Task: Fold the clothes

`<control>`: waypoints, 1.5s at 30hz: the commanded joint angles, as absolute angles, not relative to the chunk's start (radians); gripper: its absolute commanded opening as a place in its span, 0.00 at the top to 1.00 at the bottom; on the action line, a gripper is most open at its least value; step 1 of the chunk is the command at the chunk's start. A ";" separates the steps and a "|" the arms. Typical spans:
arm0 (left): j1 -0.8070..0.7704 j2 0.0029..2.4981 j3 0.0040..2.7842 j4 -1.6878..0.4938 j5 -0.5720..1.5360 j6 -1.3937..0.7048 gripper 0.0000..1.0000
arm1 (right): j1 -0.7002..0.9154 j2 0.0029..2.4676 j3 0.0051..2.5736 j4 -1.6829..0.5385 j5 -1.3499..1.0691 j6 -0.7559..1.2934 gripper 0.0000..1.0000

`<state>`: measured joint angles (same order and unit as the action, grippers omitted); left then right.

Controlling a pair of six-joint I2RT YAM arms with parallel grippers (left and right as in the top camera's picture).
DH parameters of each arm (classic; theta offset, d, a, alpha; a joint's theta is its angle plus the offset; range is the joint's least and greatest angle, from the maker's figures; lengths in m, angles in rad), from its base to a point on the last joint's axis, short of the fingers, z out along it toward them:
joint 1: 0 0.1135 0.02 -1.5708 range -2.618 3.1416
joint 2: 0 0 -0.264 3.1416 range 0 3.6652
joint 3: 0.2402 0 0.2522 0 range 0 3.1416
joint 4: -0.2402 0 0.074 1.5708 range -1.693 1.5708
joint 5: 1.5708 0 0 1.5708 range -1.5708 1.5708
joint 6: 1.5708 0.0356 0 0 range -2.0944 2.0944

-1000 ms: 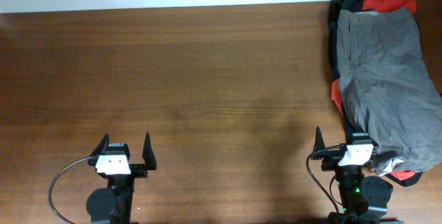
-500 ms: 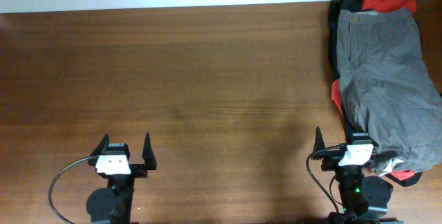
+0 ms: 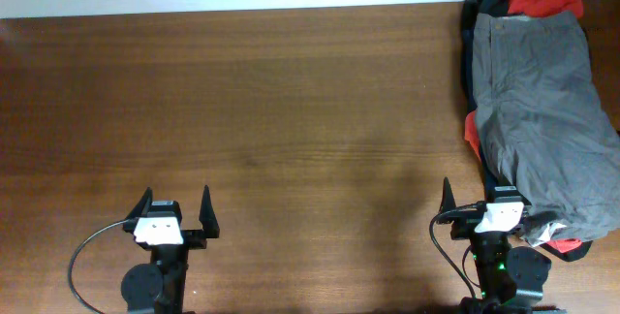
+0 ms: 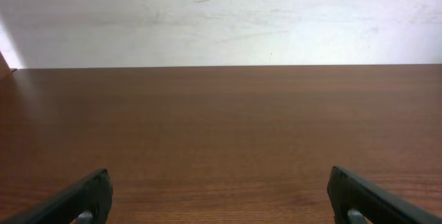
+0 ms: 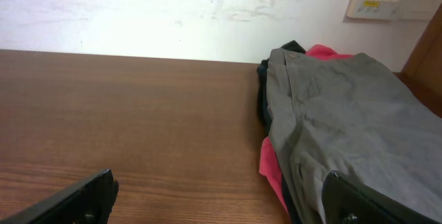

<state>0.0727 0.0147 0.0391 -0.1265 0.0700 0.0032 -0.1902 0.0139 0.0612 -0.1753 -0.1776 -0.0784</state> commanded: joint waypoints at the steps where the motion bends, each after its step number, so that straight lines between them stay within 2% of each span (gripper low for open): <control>1: 0.068 0.006 0.032 -0.125 0.054 0.015 0.01 | -0.198 0.006 0.053 -0.175 -0.162 -0.070 0.01; 10: 0.068 0.006 0.033 -0.125 0.062 0.015 0.01 | -0.198 0.006 0.053 -0.144 -0.179 -0.069 0.01; 16: 0.068 0.006 0.038 -0.097 0.058 0.015 0.01 | -0.198 0.006 0.056 0.033 -0.253 -0.068 0.01; 22: 0.068 0.078 0.173 -0.107 -0.008 0.031 0.01 | -0.198 0.081 0.218 0.030 -0.255 -0.069 0.01; 34: 0.068 0.765 0.725 -0.290 0.049 0.062 0.01 | -0.198 0.744 0.865 -0.313 -0.305 -0.070 0.01; 40: 0.068 1.182 1.108 -0.534 0.152 0.062 0.01 | -0.198 1.101 1.202 -0.566 -0.307 -0.069 0.01; 45: 0.068 1.566 1.526 -0.835 0.263 0.137 0.01 | -0.198 1.426 1.546 -0.801 -0.384 -0.069 0.01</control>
